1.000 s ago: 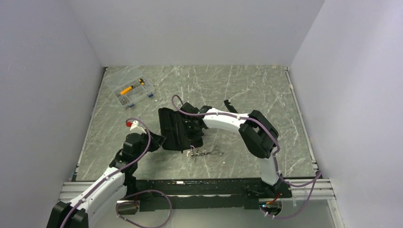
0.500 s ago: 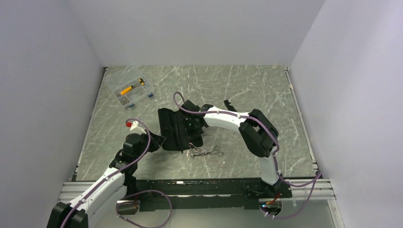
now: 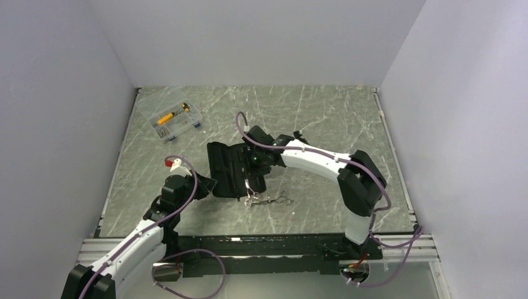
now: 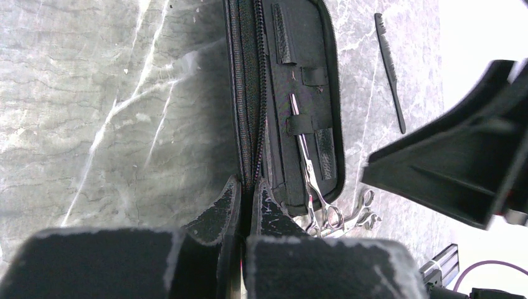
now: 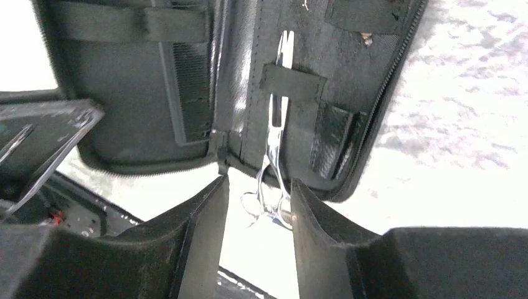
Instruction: Sort the hair-cutting tools
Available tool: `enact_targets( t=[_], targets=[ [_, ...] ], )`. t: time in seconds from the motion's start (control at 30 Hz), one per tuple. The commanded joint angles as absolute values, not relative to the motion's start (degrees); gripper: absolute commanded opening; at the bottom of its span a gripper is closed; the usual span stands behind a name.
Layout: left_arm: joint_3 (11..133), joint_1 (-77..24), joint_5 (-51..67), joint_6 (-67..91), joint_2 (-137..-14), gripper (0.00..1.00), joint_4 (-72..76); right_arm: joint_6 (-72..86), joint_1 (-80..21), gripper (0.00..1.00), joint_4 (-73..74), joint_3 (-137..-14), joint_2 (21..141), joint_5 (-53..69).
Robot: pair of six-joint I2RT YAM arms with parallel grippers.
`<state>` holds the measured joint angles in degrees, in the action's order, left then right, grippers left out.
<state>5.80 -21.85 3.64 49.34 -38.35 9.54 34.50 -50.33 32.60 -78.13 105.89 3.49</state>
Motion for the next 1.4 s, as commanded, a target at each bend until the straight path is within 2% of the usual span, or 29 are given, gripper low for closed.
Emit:
enact_targets(
  t=[0.0, 0.3, 0.77, 0.87, 1.17, 1.37],
  targets=[
    [6.33, -22.1, 3.01, 48.63, -38.14, 0.0, 9.77, 33.53, -51.21, 0.43, 32.37, -74.9, 99.96, 3.03],
    [6.66, -22.12, 2.85, 48.38, -38.78, 0.0, 9.84, 34.12, -55.58, 0.44, 32.74, -71.22, 101.26, 0.13],
    [6.47, -22.15, 3.23, 48.41, -37.53, 0.0, 9.07, 33.22, -57.57, 0.43, 34.45, -74.81, 107.58, -3.72],
    [6.27, -22.12, 3.73, 48.46, -38.06, 0.0, 9.61, 33.18, -57.57, 0.41, 34.46, -75.2, 108.44, -4.39],
    [5.78, -22.2, 4.39, 48.56, -37.71, 0.0, 9.8, 32.13, -57.17, 0.25, 35.1, -79.55, 112.22, -5.8],
    [5.53, -22.23, 4.56, 48.43, -36.77, 0.0, 9.19, 31.83, -55.84, 0.2, 34.55, -80.66, 113.85, -5.1]
  ],
)
